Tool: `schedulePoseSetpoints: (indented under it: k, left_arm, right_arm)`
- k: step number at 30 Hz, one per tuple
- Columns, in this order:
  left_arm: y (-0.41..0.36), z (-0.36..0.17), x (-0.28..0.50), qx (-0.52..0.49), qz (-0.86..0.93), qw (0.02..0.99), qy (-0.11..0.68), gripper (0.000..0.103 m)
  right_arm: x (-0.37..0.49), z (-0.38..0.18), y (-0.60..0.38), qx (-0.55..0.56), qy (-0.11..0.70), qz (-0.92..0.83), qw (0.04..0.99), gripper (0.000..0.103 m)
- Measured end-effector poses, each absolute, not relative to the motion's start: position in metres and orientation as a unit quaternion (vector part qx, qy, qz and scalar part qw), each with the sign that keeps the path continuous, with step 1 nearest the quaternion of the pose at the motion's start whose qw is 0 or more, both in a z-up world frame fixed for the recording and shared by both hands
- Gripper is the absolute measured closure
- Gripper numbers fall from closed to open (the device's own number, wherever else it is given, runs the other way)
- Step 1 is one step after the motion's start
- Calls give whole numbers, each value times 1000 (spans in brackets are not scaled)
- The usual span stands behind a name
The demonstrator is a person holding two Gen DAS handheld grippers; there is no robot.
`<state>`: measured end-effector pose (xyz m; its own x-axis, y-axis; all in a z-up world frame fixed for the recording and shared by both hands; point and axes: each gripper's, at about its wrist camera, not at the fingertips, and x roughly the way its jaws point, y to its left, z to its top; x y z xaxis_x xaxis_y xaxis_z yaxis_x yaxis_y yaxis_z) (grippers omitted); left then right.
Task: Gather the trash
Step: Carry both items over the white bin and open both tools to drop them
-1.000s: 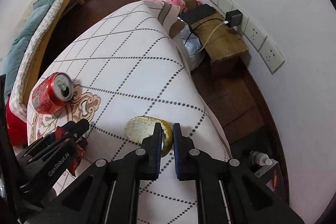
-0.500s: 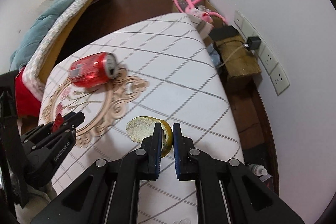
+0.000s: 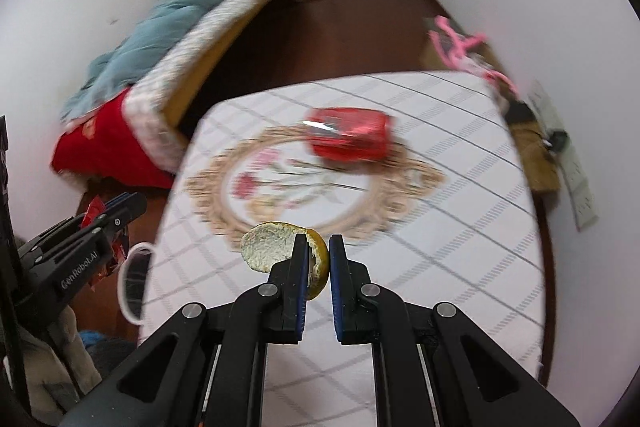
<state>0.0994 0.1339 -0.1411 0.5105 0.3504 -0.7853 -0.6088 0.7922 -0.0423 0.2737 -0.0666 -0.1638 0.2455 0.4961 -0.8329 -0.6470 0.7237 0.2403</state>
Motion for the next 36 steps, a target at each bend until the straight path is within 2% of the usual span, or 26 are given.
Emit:
schedulePoseSetpoints:
  k: [8, 13, 21, 25, 34, 36]
  left_arm:
    - [241, -134, -14, -201, 367, 820, 390, 92]
    - [303, -154, -77, -231, 417, 788, 390, 92]
    - [385, -233, -151, -320, 447, 726, 413, 92]
    - [404, -273, -169, -342, 449, 704, 431, 90]
    - [423, -324, -186, -385, 442, 674, 449, 86]
    - [425, -329, -189, -390, 446, 669, 448, 79]
  right_arm:
    - [187, -144, 62, -114, 478, 467, 735, 93]
    - [122, -158, 153, -146, 480, 522, 690, 93]
    - [33, -237, 282, -216, 517, 543, 625, 93]
    - [17, -288, 324, -243, 548, 528, 602, 93]
    - [-1, -382, 378, -281, 598, 501, 559, 92]
    - [-2, -396, 385, -282, 606, 499, 552, 91]
